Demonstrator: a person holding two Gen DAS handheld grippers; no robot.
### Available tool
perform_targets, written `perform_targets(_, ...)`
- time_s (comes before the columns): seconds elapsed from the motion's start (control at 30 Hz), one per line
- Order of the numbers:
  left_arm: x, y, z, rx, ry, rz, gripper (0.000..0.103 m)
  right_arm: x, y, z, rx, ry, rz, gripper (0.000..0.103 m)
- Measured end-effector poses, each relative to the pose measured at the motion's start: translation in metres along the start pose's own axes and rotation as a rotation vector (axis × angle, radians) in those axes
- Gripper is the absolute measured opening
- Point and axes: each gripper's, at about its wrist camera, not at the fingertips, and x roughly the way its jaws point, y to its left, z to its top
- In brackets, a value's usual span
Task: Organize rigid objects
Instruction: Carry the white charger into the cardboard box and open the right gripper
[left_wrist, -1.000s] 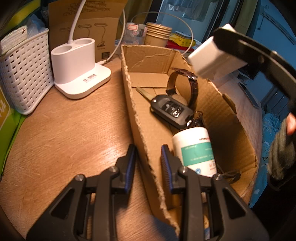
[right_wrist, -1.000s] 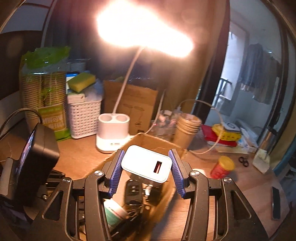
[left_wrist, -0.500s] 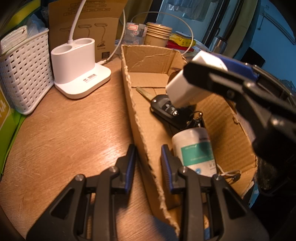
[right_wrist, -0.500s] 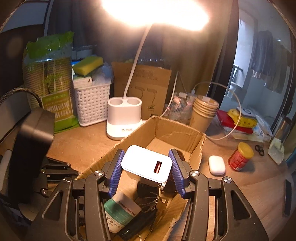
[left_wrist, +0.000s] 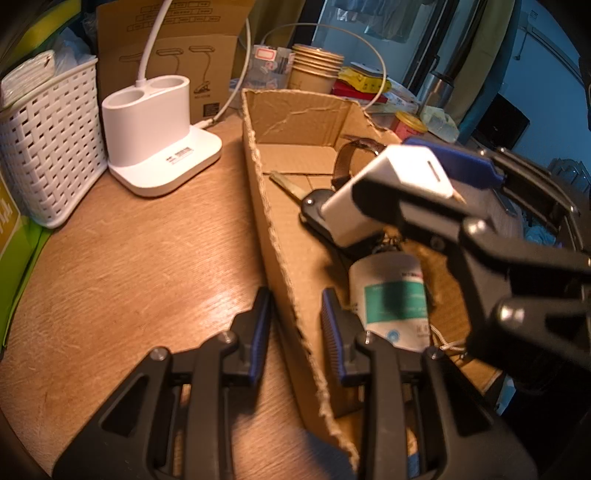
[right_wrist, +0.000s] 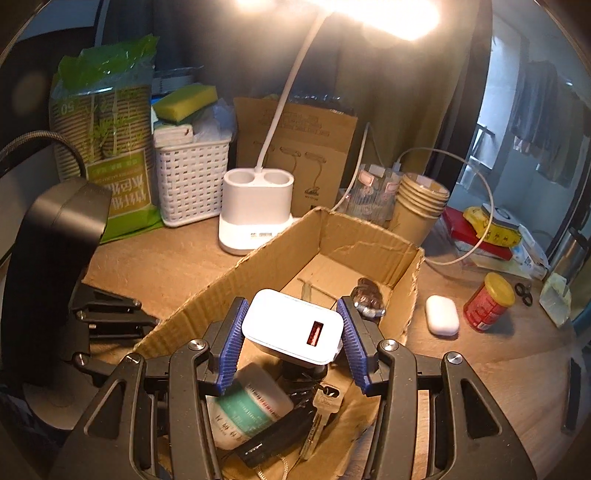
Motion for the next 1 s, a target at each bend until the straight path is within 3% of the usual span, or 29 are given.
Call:
perform_targets(0.43,0.0003,0.0000,0.0000,0.000,0.000,0.000,0.030,0.0007,0.0081,-0.0046,-0.032,0.030,0.020,0.052)
perform_targets(1.0,0.0006,-0.0009,-0.0011,-0.001,0.001,-0.001,0.030,0.0039,0.0079,-0.0051,0.025,0.028,0.086,0.052)
